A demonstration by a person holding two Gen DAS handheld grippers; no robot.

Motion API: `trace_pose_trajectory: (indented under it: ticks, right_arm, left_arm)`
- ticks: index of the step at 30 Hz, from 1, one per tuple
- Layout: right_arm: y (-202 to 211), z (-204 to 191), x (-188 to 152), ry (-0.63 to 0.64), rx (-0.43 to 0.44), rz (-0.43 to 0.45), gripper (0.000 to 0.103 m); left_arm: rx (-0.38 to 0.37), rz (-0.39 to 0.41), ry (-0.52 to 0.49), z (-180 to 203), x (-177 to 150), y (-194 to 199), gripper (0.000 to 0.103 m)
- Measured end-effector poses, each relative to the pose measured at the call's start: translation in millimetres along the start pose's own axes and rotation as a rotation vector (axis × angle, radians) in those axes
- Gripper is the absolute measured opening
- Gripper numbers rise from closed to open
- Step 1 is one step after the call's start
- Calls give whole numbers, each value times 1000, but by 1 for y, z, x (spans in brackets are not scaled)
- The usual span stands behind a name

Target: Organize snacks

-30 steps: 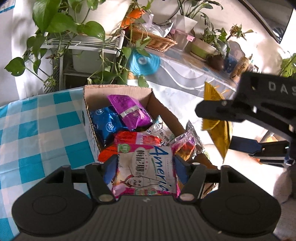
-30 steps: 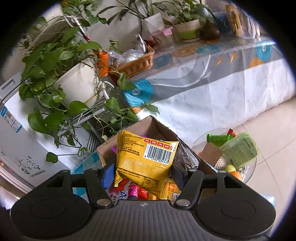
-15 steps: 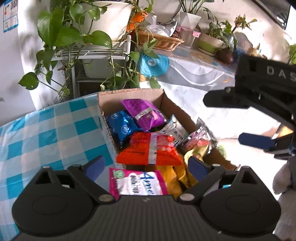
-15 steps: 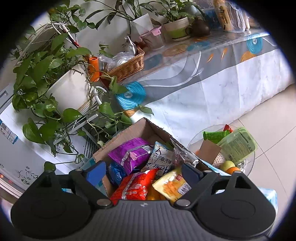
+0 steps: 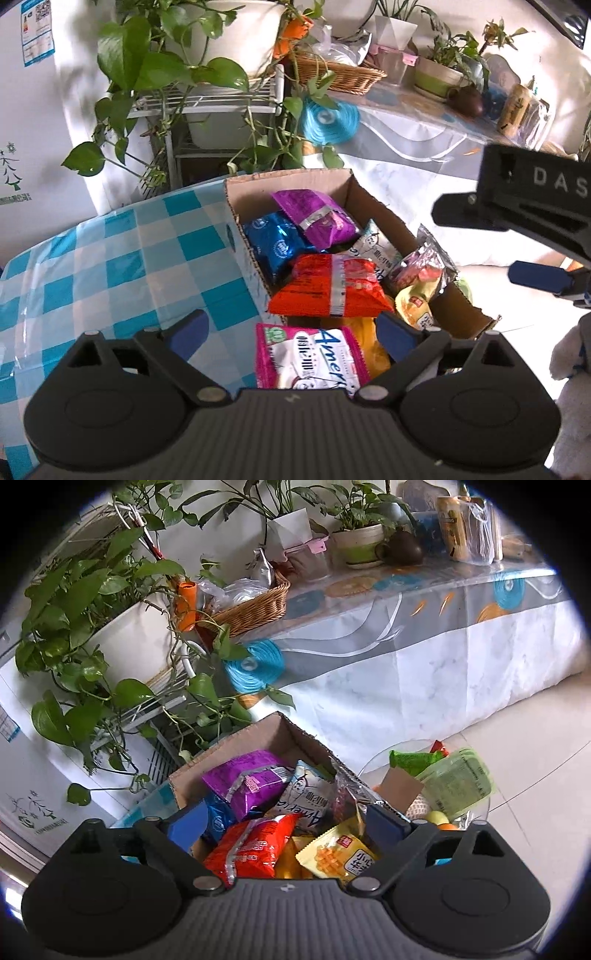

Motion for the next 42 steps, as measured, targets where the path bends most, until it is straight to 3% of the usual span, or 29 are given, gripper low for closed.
trace_pose_trajectory:
  ticks: [19,23,34,42]
  right_arm:
    - [3,-9,-10,261,-199,-10,103]
    - [1,-9,-11,267,-165,-45,103]
    - [-5,-10,-12,299,-205,-67,103]
    - [-9,-8,-10,295,-215,-77,103]
  left_arm:
    - [112,-47,38,-17,3,5,101]
    - [142,-77,31,-17,4,1,102]
    - [202,-94,-43,-12,16,-8,102]
    - [186,-85,-42,-12,23,-8,102]
Point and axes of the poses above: each gripper's, at about its wrist camera, not at the fingertips, and y roughly against the way its jaws point, z to its right, x to its top, the point moved 2 cm from there along -y, roughly the way its jaws point, and after that the axes turned 4 degrees about -y, right-handed, at the moved point
